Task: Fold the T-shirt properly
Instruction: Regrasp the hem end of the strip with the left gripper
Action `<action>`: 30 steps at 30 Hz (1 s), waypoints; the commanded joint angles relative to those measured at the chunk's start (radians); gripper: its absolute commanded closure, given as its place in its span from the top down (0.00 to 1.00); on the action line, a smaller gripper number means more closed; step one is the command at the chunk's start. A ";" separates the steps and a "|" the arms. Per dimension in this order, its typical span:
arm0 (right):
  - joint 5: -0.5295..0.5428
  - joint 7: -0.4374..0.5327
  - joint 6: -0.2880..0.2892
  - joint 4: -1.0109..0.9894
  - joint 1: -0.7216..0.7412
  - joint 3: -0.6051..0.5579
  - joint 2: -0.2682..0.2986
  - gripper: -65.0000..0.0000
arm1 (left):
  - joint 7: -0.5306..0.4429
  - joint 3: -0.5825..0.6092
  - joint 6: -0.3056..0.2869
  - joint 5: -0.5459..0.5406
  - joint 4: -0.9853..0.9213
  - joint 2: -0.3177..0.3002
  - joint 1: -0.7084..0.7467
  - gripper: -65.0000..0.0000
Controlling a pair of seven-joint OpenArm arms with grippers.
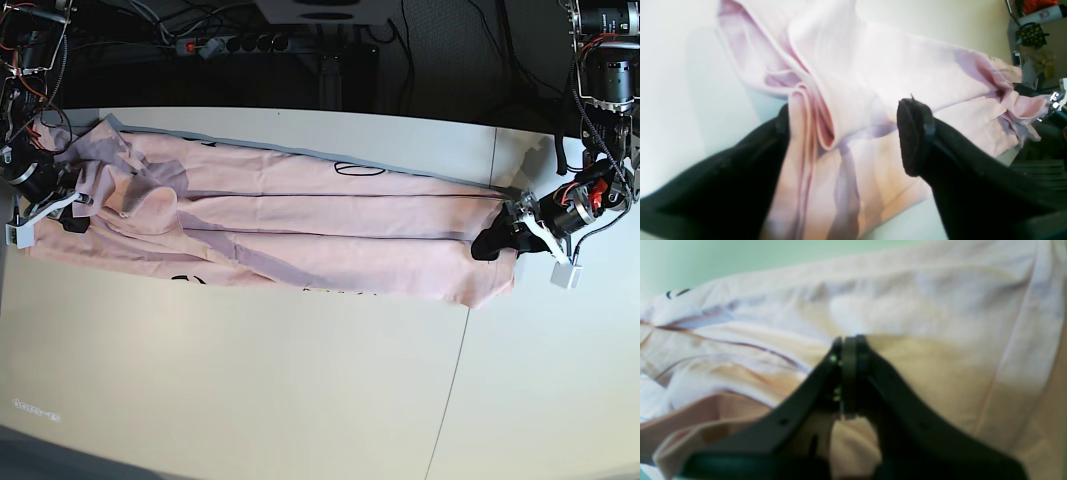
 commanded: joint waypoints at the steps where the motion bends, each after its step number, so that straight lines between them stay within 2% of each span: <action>1: -0.060 -0.080 0.047 -0.009 -0.007 -0.002 0.011 0.00 | 0.022 0.002 0.003 0.030 0.005 -0.007 -0.008 0.49; 4: -0.060 -0.080 0.047 -0.009 -0.007 -0.002 0.011 0.00 | 0.010 0.002 0.003 0.039 0.005 -0.006 -0.024 0.16; 6: -0.059 -0.080 0.047 -0.009 -0.007 -0.002 0.011 0.00 | -0.034 0.002 0.003 0.063 0.005 -0.007 -0.034 0.00; 10: -0.029 -0.081 0.047 -0.009 -0.007 -0.002 0.011 0.00 | -0.077 0.002 0.003 0.138 0.005 -0.006 -0.056 0.00; 20: 0.106 -0.095 0.047 0.058 -0.007 -0.001 0.025 0.00 | -0.074 0.000 0.003 0.169 0.005 -0.012 -0.086 0.00; 30: 0.116 -0.143 0.047 0.228 -0.007 0.000 0.028 0.00 | -0.076 -0.035 0.003 0.179 0.005 -0.035 -0.085 0.00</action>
